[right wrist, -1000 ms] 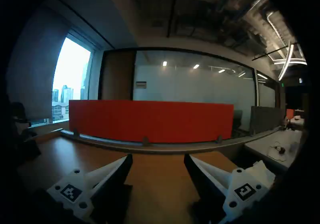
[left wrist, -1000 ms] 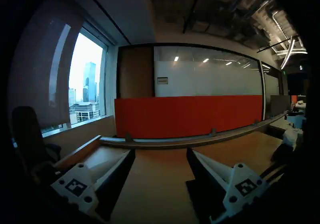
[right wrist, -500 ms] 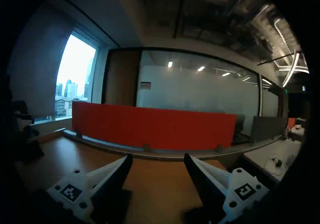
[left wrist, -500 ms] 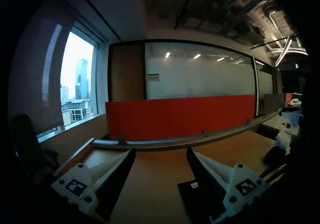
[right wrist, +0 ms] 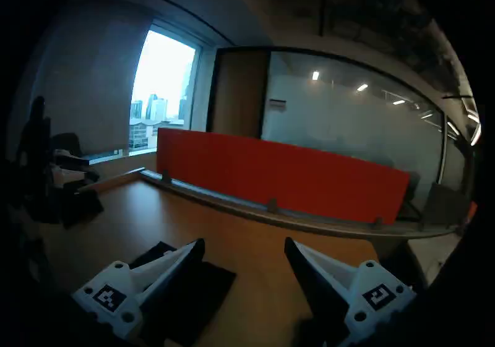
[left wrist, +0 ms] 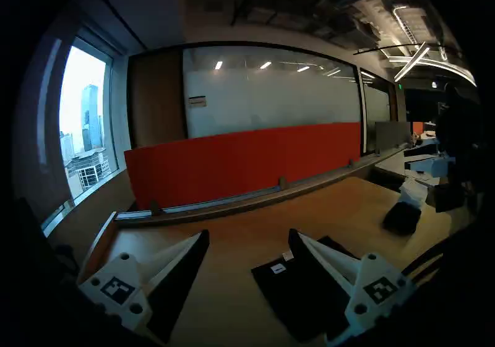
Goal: Fold towel
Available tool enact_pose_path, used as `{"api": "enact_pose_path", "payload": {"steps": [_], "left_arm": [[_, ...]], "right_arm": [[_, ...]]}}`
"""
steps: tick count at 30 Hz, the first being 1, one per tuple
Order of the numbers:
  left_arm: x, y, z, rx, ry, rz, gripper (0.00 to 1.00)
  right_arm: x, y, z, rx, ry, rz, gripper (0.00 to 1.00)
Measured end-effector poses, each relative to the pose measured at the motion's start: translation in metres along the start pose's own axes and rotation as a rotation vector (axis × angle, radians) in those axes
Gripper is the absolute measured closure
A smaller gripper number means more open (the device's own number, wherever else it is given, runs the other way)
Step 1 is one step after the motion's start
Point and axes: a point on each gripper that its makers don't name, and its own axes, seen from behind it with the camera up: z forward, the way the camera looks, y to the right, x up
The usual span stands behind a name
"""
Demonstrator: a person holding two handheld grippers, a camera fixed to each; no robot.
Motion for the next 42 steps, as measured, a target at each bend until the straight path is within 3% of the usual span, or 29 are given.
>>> {"api": "enact_pose_path", "payload": {"steps": [8, 14, 23, 42], "left_arm": [[-0.013, 0.021, 0.002, -0.090, -0.053, 0.031, 0.05], [-0.026, 0.029, 0.003, -0.127, -0.083, 0.048, 0.06], [-0.065, 0.042, 0.006, -0.165, -0.164, 0.049, 0.05], [-0.145, 0.070, 0.008, -0.210, -0.267, 0.053, 0.05]], "right_arm": [[-0.008, -0.020, 0.004, 0.099, -0.055, -0.031, 0.00], [-0.020, -0.030, 0.007, 0.135, -0.090, -0.049, 0.00], [-0.058, -0.042, 0.012, 0.171, -0.160, -0.047, 0.00], [-0.150, -0.075, 0.018, 0.232, -0.278, -0.047, 0.00]]}}
